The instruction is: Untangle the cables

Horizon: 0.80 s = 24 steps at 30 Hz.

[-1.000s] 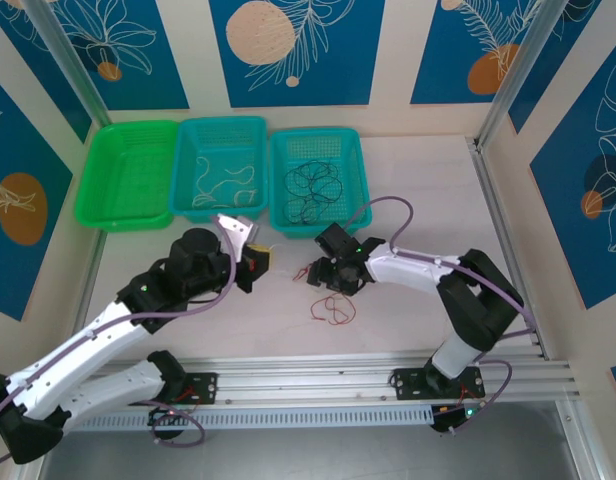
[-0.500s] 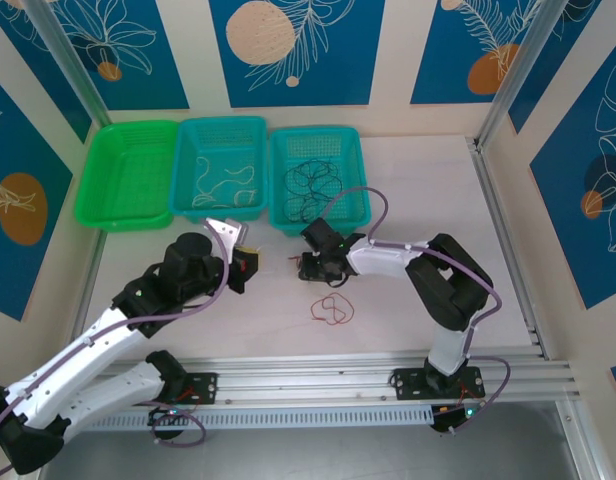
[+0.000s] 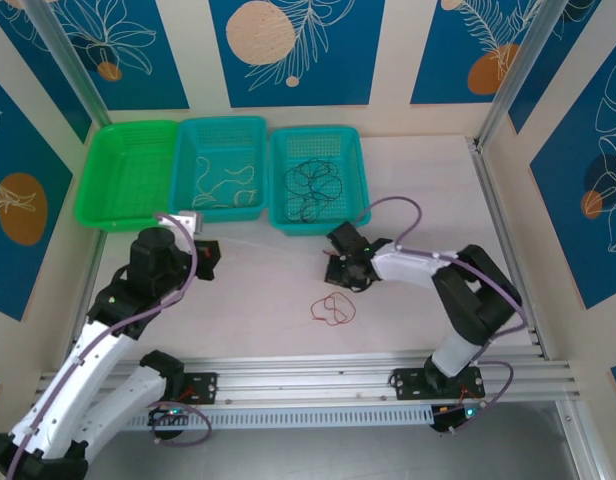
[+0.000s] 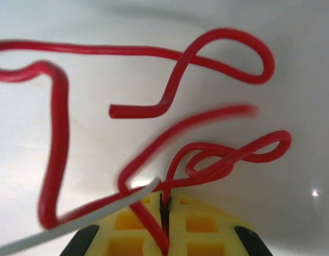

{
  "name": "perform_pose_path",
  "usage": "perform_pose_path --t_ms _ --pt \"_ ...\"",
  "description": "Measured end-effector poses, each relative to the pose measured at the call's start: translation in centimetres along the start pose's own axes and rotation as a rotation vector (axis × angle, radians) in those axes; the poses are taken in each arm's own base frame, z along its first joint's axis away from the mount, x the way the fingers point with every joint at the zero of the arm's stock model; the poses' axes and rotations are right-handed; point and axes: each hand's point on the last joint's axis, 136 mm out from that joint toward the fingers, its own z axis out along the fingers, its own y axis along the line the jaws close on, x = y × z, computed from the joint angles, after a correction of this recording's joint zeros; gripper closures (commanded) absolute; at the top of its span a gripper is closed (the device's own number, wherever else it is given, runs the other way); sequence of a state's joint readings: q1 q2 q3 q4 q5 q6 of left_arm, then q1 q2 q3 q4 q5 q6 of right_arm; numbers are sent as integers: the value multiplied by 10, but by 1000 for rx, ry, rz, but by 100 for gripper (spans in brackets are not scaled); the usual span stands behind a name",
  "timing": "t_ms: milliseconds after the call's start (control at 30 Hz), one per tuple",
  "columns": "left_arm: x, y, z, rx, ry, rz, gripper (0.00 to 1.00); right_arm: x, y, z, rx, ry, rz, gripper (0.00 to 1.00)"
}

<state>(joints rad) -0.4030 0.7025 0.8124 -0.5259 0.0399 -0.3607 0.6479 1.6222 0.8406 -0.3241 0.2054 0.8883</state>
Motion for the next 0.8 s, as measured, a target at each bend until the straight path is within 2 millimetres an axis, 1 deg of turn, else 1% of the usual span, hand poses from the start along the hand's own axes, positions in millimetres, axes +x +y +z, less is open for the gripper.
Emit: perform_pose_path --t_ms 33,133,233,333,400,433,500,567,600,667,700,733,800 --pt "0 4 -2 -9 2 -10 100 -1 -10 -6 6 -3 44 100" --pt "10 10 -2 -19 51 -30 100 -8 -29 -22 -16 -24 159 100" --pt "17 10 -3 -10 83 -44 100 -16 -38 -36 -93 -36 243 100" --pt "19 10 -4 -5 87 -52 100 -20 -44 -51 -136 -43 305 100" --pt "18 11 -6 -7 83 -54 100 -27 -47 -61 -164 -57 336 100" --pt "18 11 -8 -6 79 -54 100 -31 -50 -67 -184 -65 354 99" --pt "18 10 -10 2 73 -53 100 -37 -55 -79 -226 -80 385 93" --pt "16 12 -12 -8 62 -58 100 -41 -72 -87 -229 -108 440 88" --pt "13 17 -13 -29 48 -64 100 -42 -87 -87 -200 -128 475 87" --pt "4 29 -17 -84 0 -82 100 -35 -120 -83 -111 -145 550 86" --pt "0 32 -18 -91 -20 -89 100 -28 -132 -80 -74 -137 575 86" --pt "-3 33 -18 -96 -36 -97 100 -19 -139 -76 -44 -117 587 86" --pt "-5 33 -16 -89 -51 -106 100 -5 -145 -73 -18 -89 595 86"
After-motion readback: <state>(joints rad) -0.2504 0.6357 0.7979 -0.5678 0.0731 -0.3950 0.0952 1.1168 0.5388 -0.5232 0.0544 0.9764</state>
